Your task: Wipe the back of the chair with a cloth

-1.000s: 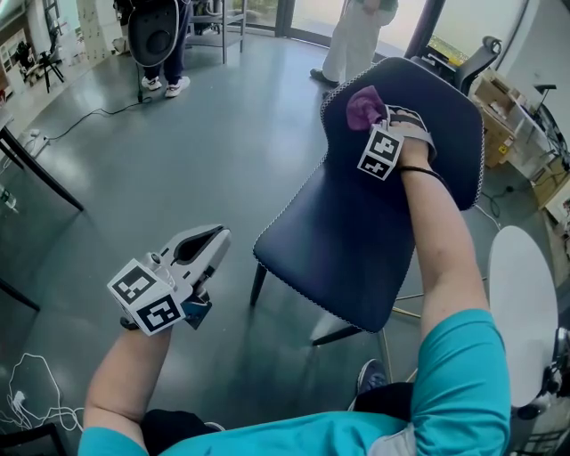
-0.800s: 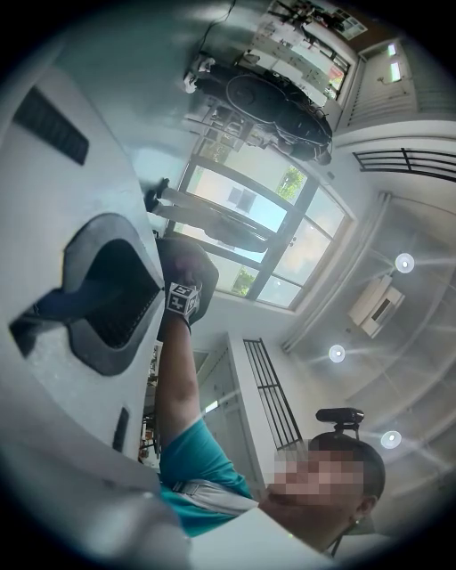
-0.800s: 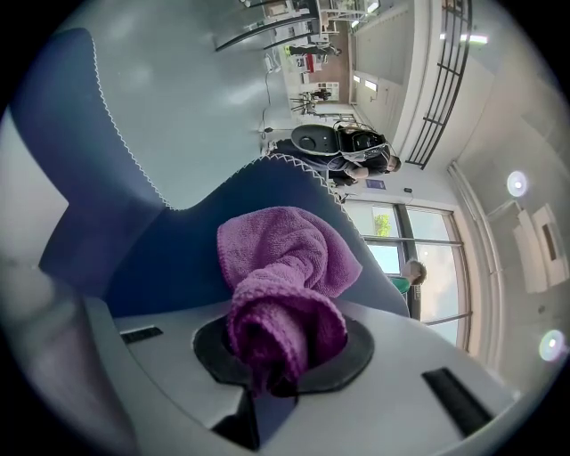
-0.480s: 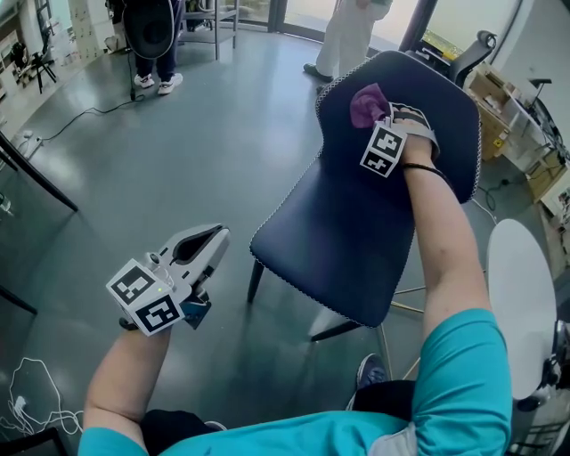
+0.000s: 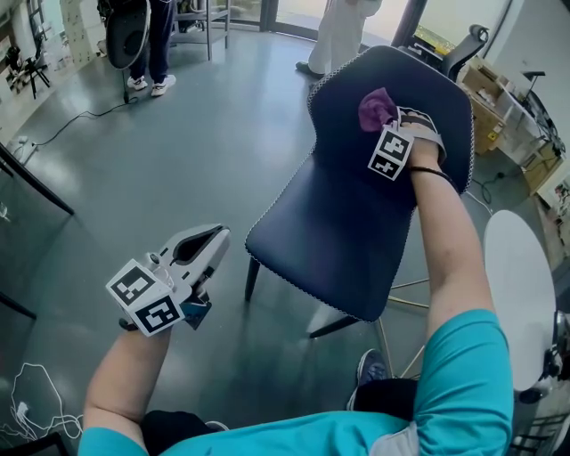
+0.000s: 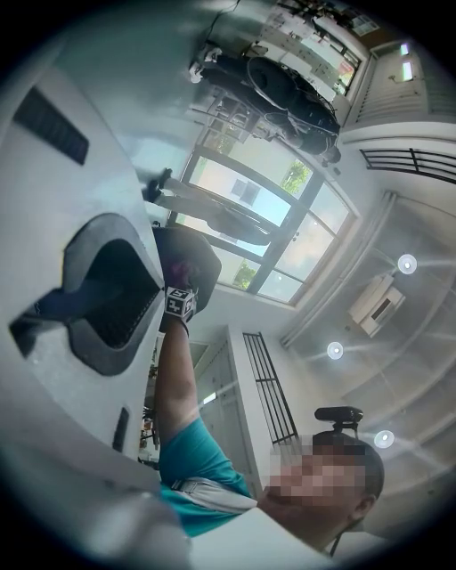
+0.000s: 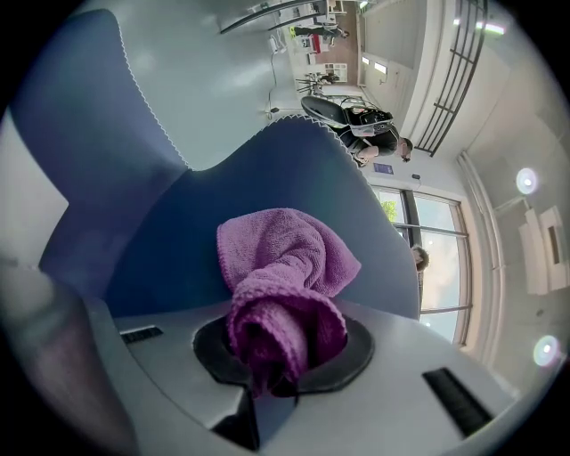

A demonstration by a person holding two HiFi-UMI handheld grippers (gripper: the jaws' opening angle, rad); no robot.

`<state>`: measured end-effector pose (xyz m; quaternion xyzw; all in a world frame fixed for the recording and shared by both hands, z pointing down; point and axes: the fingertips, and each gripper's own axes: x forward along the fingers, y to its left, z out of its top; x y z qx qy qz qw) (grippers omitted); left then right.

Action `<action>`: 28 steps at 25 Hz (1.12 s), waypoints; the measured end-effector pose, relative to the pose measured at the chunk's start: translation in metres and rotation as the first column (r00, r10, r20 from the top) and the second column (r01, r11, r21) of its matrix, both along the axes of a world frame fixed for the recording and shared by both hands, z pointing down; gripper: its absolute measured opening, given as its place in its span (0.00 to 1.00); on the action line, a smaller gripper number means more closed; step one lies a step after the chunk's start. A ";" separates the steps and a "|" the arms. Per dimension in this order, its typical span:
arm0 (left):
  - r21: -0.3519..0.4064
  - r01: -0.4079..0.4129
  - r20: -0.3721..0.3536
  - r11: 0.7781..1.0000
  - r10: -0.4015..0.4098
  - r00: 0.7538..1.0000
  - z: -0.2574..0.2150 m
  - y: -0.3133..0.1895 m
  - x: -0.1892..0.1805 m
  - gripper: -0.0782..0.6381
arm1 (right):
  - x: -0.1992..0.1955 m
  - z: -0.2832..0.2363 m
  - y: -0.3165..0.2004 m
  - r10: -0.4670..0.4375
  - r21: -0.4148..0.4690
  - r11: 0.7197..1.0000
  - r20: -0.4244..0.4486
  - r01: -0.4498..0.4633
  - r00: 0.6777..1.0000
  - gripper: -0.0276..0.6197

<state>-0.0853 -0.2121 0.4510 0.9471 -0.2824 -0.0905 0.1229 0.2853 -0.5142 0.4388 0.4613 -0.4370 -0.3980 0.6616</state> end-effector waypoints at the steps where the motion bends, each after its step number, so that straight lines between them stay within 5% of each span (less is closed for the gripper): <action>1: 0.001 -0.001 0.000 1.000 0.001 1.000 0.000 0.000 0.001 0.11 | 0.003 0.000 0.001 0.002 -0.001 1.000 -0.001 -0.002 1.000 0.13; 28: -0.003 -0.057 -0.005 0.998 0.057 0.998 -0.001 0.011 0.021 0.11 | 0.068 -0.001 0.043 0.111 -0.020 0.994 -0.027 -0.112 0.993 0.13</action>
